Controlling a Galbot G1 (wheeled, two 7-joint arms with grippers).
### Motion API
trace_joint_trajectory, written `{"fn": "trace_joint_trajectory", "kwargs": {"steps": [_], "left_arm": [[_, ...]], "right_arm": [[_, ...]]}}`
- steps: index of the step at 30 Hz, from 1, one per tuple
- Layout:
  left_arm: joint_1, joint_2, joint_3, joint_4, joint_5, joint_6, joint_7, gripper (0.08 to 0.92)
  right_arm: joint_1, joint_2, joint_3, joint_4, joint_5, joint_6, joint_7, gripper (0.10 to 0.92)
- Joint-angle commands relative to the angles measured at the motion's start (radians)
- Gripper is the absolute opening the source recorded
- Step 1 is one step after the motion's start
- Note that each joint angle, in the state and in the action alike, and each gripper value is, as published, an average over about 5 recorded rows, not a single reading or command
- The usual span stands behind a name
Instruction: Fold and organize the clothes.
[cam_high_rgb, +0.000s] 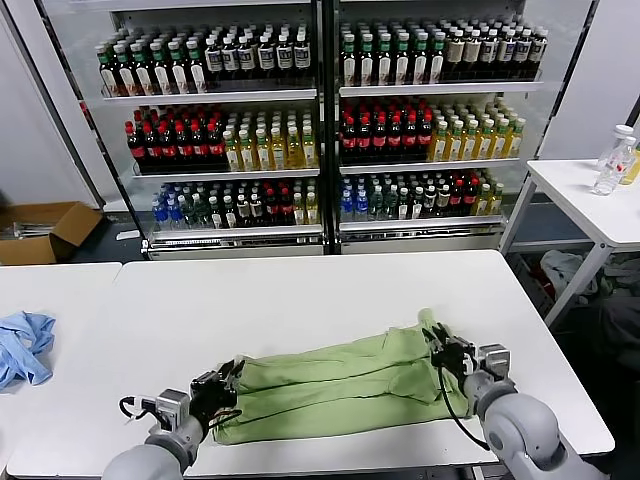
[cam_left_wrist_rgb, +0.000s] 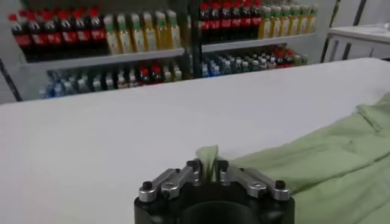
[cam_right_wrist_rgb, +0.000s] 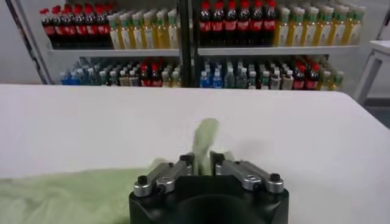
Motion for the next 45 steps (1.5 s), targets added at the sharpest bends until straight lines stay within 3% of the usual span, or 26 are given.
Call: {"fn": "trace_joint_trajectory", "kwargs": {"steps": [1, 10, 15, 22, 25, 30, 36, 41, 45], "left_arm": [[0.096, -0.191, 0.040, -0.012, 0.266, -0.044, -0.153, 0.332], [0.072, -0.326, 0.104, 0.117, 0.371, -0.021, -0.197, 0.601], [0.081, -0.357, 0.119, 0.168, 0.417, -0.046, -0.230, 0.706], [0.072, -0.350, 0.093, 0.181, 0.352, -0.082, -0.232, 0.533], [0.060, -0.307, 0.053, 0.181, 0.306, -0.104, -0.216, 0.446], [0.032, -0.179, -0.083, 0.176, 0.209, -0.133, -0.180, 0.299], [-0.001, 0.032, -0.344, 0.173, 0.072, -0.154, -0.118, 0.139], [-0.016, 0.131, -0.486, 0.105, -0.093, -0.148, -0.070, 0.111], [-0.013, 0.093, -0.453, -0.047, -0.320, -0.108, -0.050, 0.111]], "right_arm": [[-0.146, 0.024, 0.063, 0.076, -0.077, -0.001, 0.000, 0.441], [-0.146, 0.054, 0.047, 0.072, -0.094, 0.000, -0.007, 0.701], [-0.146, 0.043, 0.055, 0.071, -0.091, 0.003, -0.011, 0.810], [-0.141, 0.039, 0.055, 0.067, -0.087, 0.009, -0.012, 0.823], [-0.134, 0.038, 0.053, 0.063, -0.081, 0.013, -0.009, 0.823], [-0.122, 0.027, 0.055, 0.059, -0.070, 0.017, -0.007, 0.823], [-0.109, 0.023, 0.056, 0.057, -0.065, 0.019, -0.007, 0.823], [-0.106, 0.036, 0.050, 0.057, -0.070, 0.020, -0.007, 0.823], [-0.115, 0.044, 0.048, 0.062, -0.077, 0.019, -0.008, 0.823]]}}
